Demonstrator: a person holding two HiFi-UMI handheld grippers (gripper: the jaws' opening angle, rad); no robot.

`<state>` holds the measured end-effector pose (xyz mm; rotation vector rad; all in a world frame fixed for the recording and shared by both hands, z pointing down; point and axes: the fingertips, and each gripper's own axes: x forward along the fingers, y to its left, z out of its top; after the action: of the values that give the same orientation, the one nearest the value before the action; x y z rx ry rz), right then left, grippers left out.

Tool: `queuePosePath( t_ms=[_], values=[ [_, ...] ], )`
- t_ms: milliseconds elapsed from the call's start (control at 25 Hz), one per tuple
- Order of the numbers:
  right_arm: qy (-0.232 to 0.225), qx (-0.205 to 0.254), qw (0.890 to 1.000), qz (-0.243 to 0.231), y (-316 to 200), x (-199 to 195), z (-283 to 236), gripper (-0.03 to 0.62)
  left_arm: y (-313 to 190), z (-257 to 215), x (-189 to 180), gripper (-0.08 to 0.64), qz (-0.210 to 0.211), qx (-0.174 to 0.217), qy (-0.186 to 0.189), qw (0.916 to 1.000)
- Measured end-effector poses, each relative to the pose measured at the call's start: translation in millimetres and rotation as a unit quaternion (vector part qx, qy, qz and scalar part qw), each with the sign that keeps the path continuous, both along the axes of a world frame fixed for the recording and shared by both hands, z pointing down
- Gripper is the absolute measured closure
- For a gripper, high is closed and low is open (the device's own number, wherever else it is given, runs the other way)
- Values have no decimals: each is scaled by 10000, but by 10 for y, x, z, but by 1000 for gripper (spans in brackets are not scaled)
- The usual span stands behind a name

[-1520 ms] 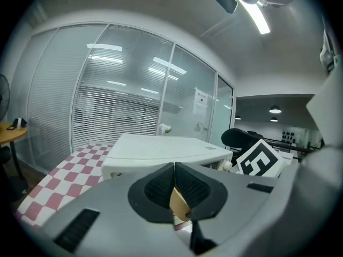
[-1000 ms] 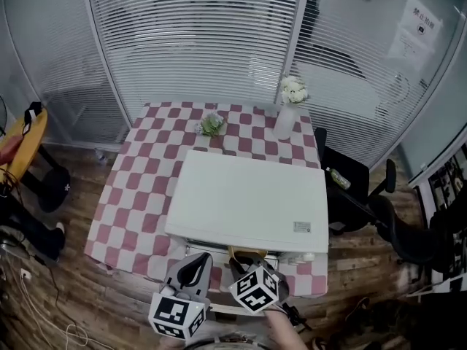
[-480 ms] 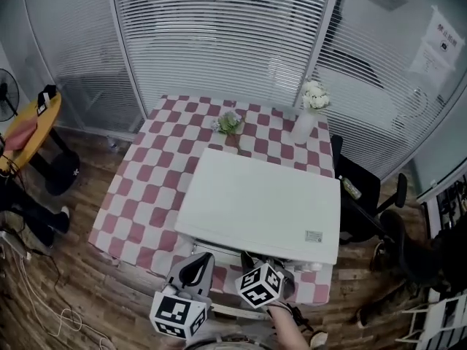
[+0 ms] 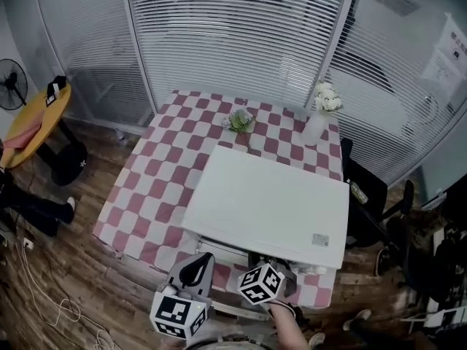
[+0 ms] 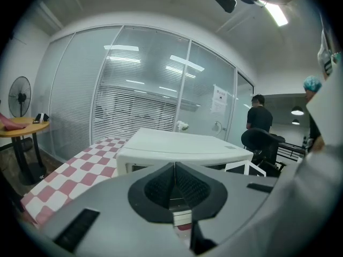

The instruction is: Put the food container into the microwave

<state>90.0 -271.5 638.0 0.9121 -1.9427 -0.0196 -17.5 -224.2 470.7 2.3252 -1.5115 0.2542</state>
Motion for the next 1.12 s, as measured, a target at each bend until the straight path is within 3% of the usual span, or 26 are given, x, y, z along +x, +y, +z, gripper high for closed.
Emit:
queuePosePath(
  t_ms=[240, 760, 1120],
  values=[
    [-35, 98, 9999, -22, -47, -20, -6, 559, 9, -1, -16, 546, -60, -4, -11, 10000],
    [-762, 283, 9960, 378, -51, 6, -194, 460, 60, -12, 0, 546, 0, 15, -38, 10000],
    [-1026, 474, 9917, 615, 54, 123, -322, 453, 108, 14, 134, 546, 271, 32, -56, 9996]
  ],
)
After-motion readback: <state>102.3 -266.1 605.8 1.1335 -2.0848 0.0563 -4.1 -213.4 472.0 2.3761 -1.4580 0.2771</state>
